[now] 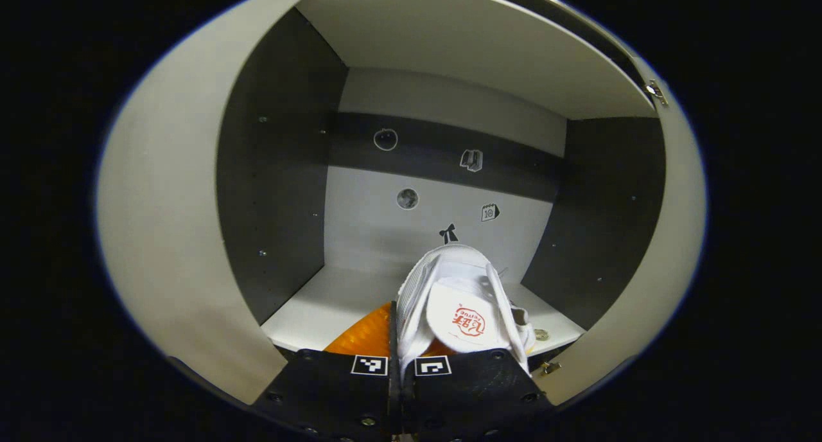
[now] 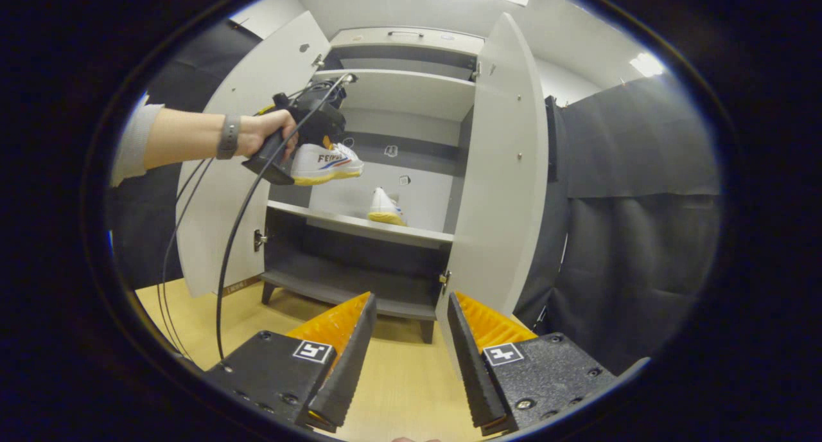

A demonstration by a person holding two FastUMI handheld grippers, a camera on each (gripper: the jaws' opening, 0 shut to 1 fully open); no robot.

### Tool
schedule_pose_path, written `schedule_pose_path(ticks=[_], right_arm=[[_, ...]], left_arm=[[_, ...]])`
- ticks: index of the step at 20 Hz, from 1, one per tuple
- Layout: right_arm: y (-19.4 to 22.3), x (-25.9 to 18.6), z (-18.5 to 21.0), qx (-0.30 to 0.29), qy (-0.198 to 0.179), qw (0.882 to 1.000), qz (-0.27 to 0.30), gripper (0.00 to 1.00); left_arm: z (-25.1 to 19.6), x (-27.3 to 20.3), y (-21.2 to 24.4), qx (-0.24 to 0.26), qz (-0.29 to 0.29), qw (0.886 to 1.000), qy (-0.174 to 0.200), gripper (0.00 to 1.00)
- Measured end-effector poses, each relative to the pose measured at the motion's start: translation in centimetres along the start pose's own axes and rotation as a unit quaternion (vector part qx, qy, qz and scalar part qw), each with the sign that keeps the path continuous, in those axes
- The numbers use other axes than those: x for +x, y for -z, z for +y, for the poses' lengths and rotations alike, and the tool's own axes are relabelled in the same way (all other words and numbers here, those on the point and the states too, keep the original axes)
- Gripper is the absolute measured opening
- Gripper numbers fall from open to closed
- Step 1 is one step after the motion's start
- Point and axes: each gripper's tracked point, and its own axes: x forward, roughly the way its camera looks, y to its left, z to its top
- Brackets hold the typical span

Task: Grab one shoe with the right hand and put it into the shoe cabinet, grab the other shoe with the left hand and put it into the shoe cabinet; then close the right door with the right hand and the left door with the left hand.

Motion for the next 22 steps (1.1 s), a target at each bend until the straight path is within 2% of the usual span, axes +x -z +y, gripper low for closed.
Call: schedule_pose_path(ticks=[4,7,8,12,13,14,15,16,17,18,19,20,21,22], right_arm=[[-0.1,-0.8,-0.8,0.016,0.014,1.0,0.01,0.71],[0.0,-1.1,-1.5,0.005,0.028,0.999,0.015,0.72],[0.0,-1.2,-1.7,0.003,0.032,0.999,0.017,0.75],[0.8,-1.0,-1.4,0.013,0.032,0.999,0.029,0.71],[0.8,-0.9,-1.4,0.011,0.033,0.999,0.031,0.76],[0.8,-0.8,-1.2,0.01,0.031,0.999,0.032,0.76],[0.8,-0.7,-1.1,0.01,0.029,0.999,0.031,0.72],[0.7,-0.5,-1.0,0.009,0.028,0.999,0.031,0.72],[0.8,-0.4,-0.9,0.008,0.027,0.999,0.032,0.71],[0.8,-0.2,-0.9,0.008,0.026,0.999,0.033,0.76],[0.8,-0.1,-0.8,0.007,0.026,0.999,0.033,0.72],[0.8,-0.1,-0.8,0.006,0.025,0.999,0.033,0.76],[0.8,0.0,-0.7,0.006,0.023,0.999,0.033,0.76],[0.7,0.1,-0.6,0.006,0.022,0.999,0.033,0.72]], left_arm=[[1.1,6.2,1.2,0.01,0.058,0.997,-0.043,0.01],[1.8,9.1,2.4,0.02,0.083,0.995,-0.059,0.01],[2.0,9.9,2.9,0.025,0.091,0.993,-0.064,0.01],[1.7,11.6,4.4,0.018,0.119,0.991,-0.063,0.01],[1.5,11.8,4.6,0.015,0.127,0.99,-0.059,0.01],[1.4,12.0,4.8,0.016,0.132,0.989,-0.057,0.01],[1.5,12.2,4.9,0.018,0.136,0.989,-0.056,0.01],[1.4,12.2,5.0,0.011,0.139,0.989,-0.053,0.02],[1.2,12.4,4.9,0.009,0.138,0.989,-0.052,0.17],[1.4,12.3,5.3,0.01,0.148,0.987,-0.055,0.29],[1.4,12.2,5.2,0.01,0.146,0.988,-0.056,0.16],[1.3,12.2,5.2,0.009,0.146,0.988,-0.051,0.21],[1.3,11.9,5.2,0.005,0.15,0.988,-0.049,0.23],[1.3,11.3,5.0,0.0,0.154,0.987,-0.049,0.26]])
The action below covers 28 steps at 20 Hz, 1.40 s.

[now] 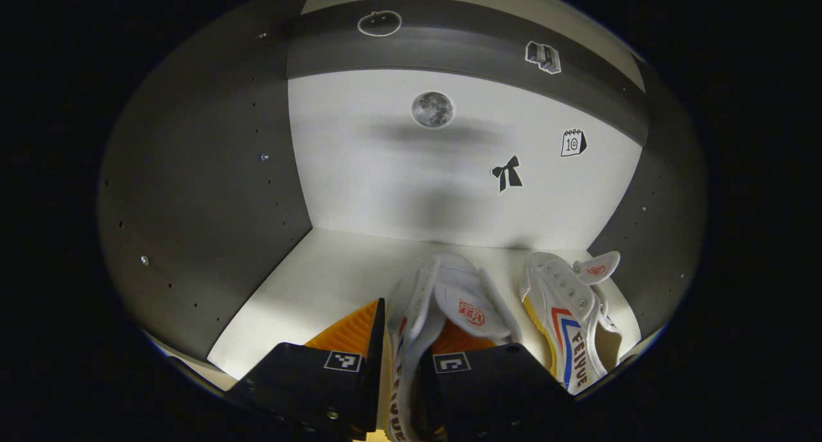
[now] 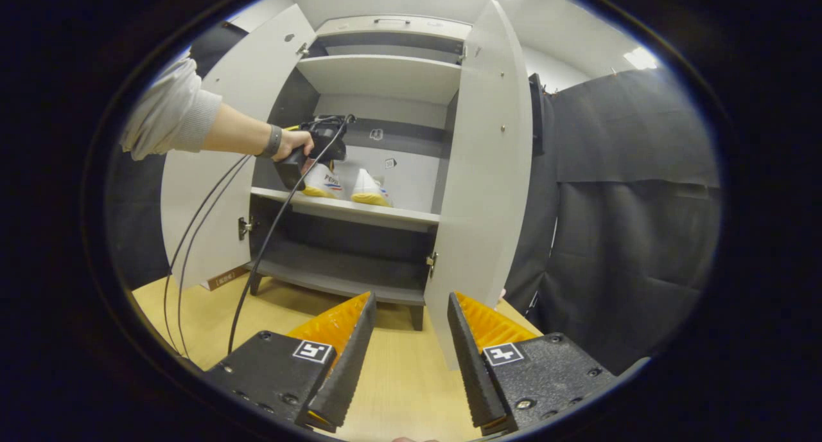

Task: Grab one shoe with the right hand and put it into the shoe cabinet, grab the other shoe with the left hand and put it into the shoe cabinet; then close the right door with the right hand and the left door with the left hand.

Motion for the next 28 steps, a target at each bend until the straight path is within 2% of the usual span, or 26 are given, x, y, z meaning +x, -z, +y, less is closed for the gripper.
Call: schedule_pose_path(ticks=[1,2,3,4,7,8,9,10,12,13,15,17,18,19,20,22,24,25,26,27,28], right_arm=[[0.0,0.1,0.0,0.0,-0.002,1.0,0.001,0.71],[0.0,0.1,0.2,0.001,-0.004,1.0,0.001,0.76],[0.0,0.2,0.3,0.001,-0.006,1.0,0.0,0.72],[0.0,0.2,0.5,0.0,-0.008,1.0,0.0,0.72],[-0.1,0.2,1.0,0.001,-0.019,1.0,0.0,0.71],[-0.1,0.2,1.1,0.002,-0.021,1.0,-0.001,0.71],[-0.2,0.1,1.3,0.002,-0.024,1.0,-0.002,0.76],[-0.3,0.1,1.4,0.003,-0.027,1.0,-0.003,0.72],[-0.5,0.0,1.6,0.004,-0.033,0.999,-0.005,0.72],[-0.7,-0.1,1.7,0.003,-0.035,0.999,-0.006,0.72],[-0.9,-0.5,1.7,0.003,-0.039,0.999,-0.009,0.72],[-1.0,-1.1,1.6,0.003,-0.038,0.999,-0.009,0.72],[-1.1,-1.2,1.6,0.002,-0.04,0.999,-0.01,0.78],[-1.2,-1.4,1.6,0.001,-0.042,0.999,-0.009,0.76],[-1.2,-1.6,1.7,0.001,-0.045,0.999,-0.009,0.8],[-1.3,-2.3,1.8,0.002,-0.049,0.999,-0.012,0.77],[-1.4,-2.8,2.0,0.001,-0.052,0.999,-0.012,0.78],[-1.4,-3.1,2.2,0.003,-0.054,0.998,-0.012,0.78],[-1.5,-3.3,2.4,0.005,-0.058,0.998,-0.012,0.82],[-1.5,-3.6,2.5,0.006,-0.06,0.998,-0.013,0.83],[-1.5,-3.7,2.5,0.008,-0.06,0.998,-0.014,0.81]], left_arm=[[0.1,-0.7,0.0,-0.003,0.001,1.0,0.003,0.27],[0.0,-1.4,0.0,-0.009,-0.002,1.0,0.008,0.28],[-0.5,-2.3,-0.2,-0.018,-0.007,1.0,0.023,0.29],[-0.7,-3.5,-0.5,-0.023,-0.016,0.999,0.035,0.37],[-0.1,-8.1,-1.9,-0.021,-0.067,0.996,0.059,0.51],[0.0,-9.9,-2.4,-0.023,-0.088,0.993,0.07,0.52],[0.2,-12.1,-2.4,-0.027,-0.11,0.99,0.08,0.67],[0.2,-13.9,-2.2,-0.031,-0.125,0.988,0.091,0.52],[0.4,-17.7,-1.3,-0.03,-0.164,0.98,0.112,0.59],[0.7,-19.8,-0.6,-0.026,-0.192,0.974,0.119,0.6],[1.7,-23.7,0.8,-0.01,-0.255,0.96,0.116,0.59],[2.6,-26.8,2.6,0.014,-0.31,0.946,0.096,0.6],[3.1,-28.0,4.2,0.023,-0.32,0.943,0.086,0.6],[3.6,-29.1,6.0,0.027,-0.322,0.943,0.081,0.61],[3.8,-29.8,7.9,0.026,-0.32,0.943,0.082,0.61],[4.1,-30.8,11.3,0.021,-0.328,0.941,0.082,0.61],[5.5,-31.8,14.2,0.032,-0.35,0.935,0.045,0.63],[5.6,-31.7,16.0,0.041,-0.344,0.938,0.033,0.65],[5.7,-31.7,18.0,0.042,-0.333,0.942,0.028,0.73],[5.3,-32.0,19.8,0.042,-0.324,0.945,0.033,0.75],[4.8,-32.5,21.5,0.04,-0.323,0.945,0.039,0.6]])
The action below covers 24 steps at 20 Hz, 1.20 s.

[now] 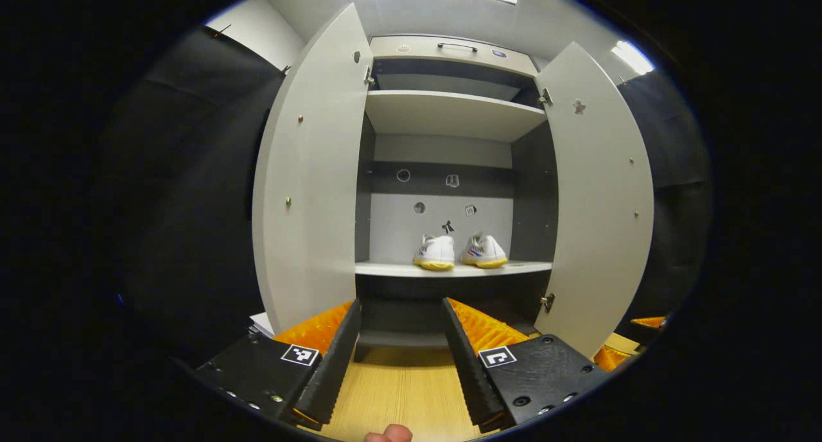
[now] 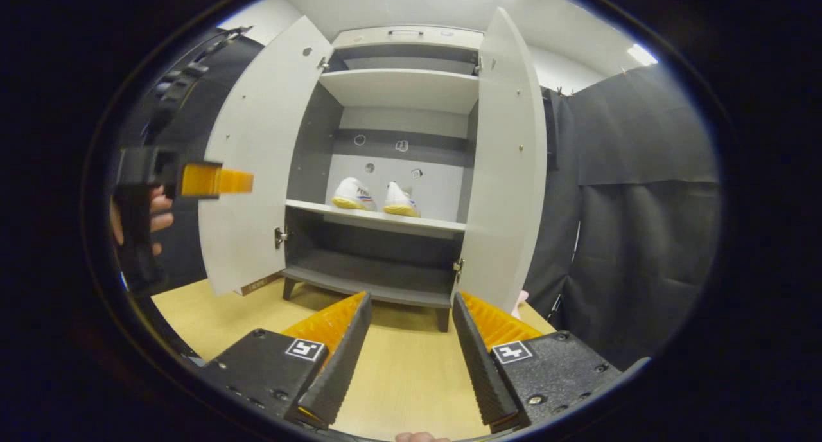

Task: Grab one shoe with the right hand and put it into the shoe cabinet, grab the other shoe with the left hand and put it into the shoe cabinet; then close the right door with the right hand and the left door with the left hand.

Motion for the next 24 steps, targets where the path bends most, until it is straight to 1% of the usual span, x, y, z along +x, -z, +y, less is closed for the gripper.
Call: schedule_pose_path(ticks=[1,2,3,4,6,8,9,12,14,18,21,22,24], right_arm=[[-0.1,-0.2,0.1,0.002,-0.002,1.0,0.0,0.81],[-0.1,-0.4,0.3,0.005,-0.004,1.0,-0.001,0.84],[-0.2,-0.6,0.3,0.008,-0.004,1.0,-0.001,0.83],[-0.1,-0.7,0.3,0.009,-0.004,1.0,-0.001,0.86],[0.3,-1.0,0.5,0.012,-0.006,1.0,0.005,0.93],[0.4,-1.4,0.5,0.014,-0.008,1.0,0.007,0.94],[0.4,-1.7,0.3,0.016,-0.007,1.0,0.009,0.95],[0.4,-2.7,-1.0,0.031,0.002,0.999,0.018,0.97],[-0.4,-3.4,-2.5,0.044,0.013,0.999,0.021,0.97],[-3.1,-4.9,-6.8,0.061,0.046,0.997,0.008,0.97],[-5.3,-5.1,-10.9,0.058,0.08,0.995,-0.005,0.97],[-6.0,-5.0,-12.7,0.055,0.099,0.994,-0.009,0.97],[-7.8,-4.7,-15.5,0.063,0.124,0.99,-0.018,0.97]], left_arm=[[-0.6,-1.4,0.8,0.002,-0.008,1.0,0.006,0.75],[-1.1,-2.6,1.3,0.009,-0.014,1.0,0.01,0.76],[-1.5,-3.5,2.0,0.018,-0.013,1.0,0.01,0.76],[-1.8,-4.1,3.2,0.021,-0.001,1.0,0.008,0.77],[-2.4,-5.4,5.9,0.003,0.032,0.999,0.007,0.78],[-2.6,-6.2,7.1,-0.017,0.047,0.999,0.006,0.78],[-2.5,-6.6,7.4,-0.017,0.047,0.999,0.003,0.78],[-2.4,-6.9,7.6,0.006,0.042,0.999,0.003,0.79],[-2.8,-6.9,7.6,0.016,0.041,0.999,0.01,0.81],[-4.3,-6.8,7.8,0.016,0.041,0.999,0.03,0.81],[-5.0,-6.7,7.8,0.017,0.039,0.998,0.042,0.8],[-5.2,-6.7,7.9,0.017,0.041,0.998,0.045,0.8],[-5.2,-6.9,8.0,0.017,0.042,0.998,0.045,0.81]])
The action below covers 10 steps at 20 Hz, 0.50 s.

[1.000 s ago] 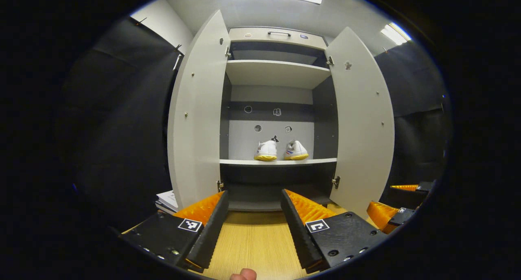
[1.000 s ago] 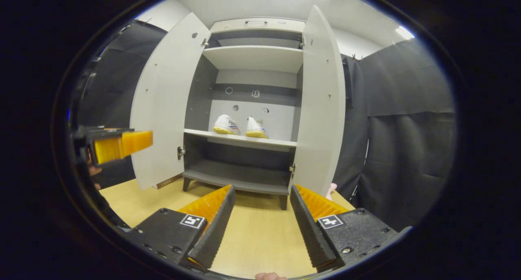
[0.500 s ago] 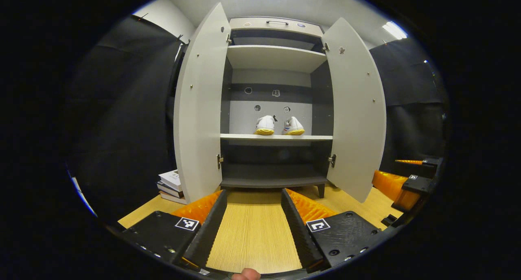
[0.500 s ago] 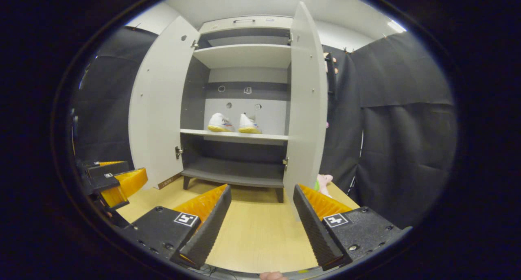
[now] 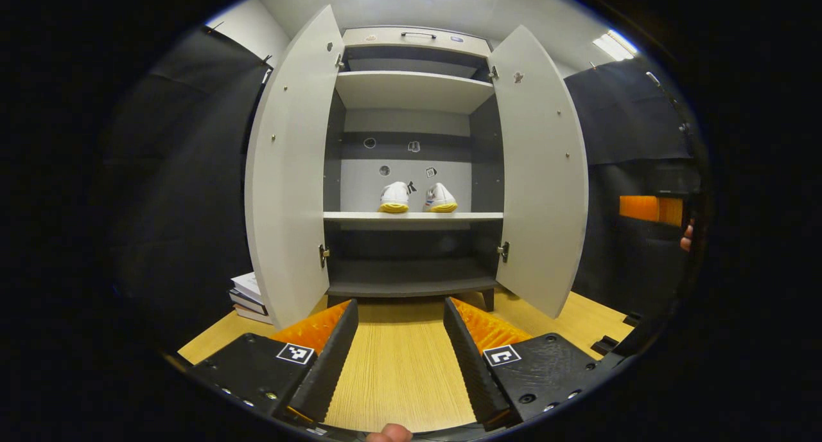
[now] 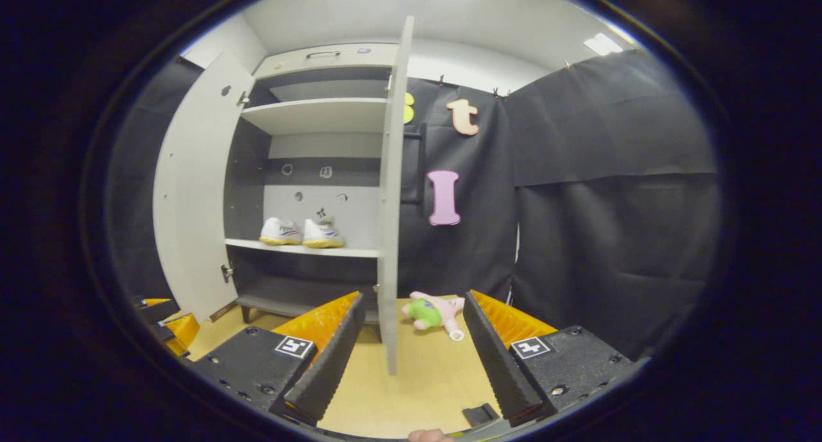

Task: Grab one shoe with the right hand and put it into the shoe cabinet, grab the other shoe with the left hand and put it into the shoe cabinet; then close the right door with the right hand and the left door with the left hand.

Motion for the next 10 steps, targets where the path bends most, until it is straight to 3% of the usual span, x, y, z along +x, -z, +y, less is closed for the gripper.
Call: schedule_pose_path(ticks=[7,10], right_arm=[[-7.9,6.8,-5.1,0.014,0.039,0.999,-0.027,0.97],[-10.5,10.1,-5.5,0.008,0.035,0.999,-0.033,0.97]], left_arm=[[0.2,-0.6,0.5,0.019,0.006,1.0,0.0,0.81],[0.2,-0.6,0.7,0.022,0.012,1.0,0.001,0.8]])
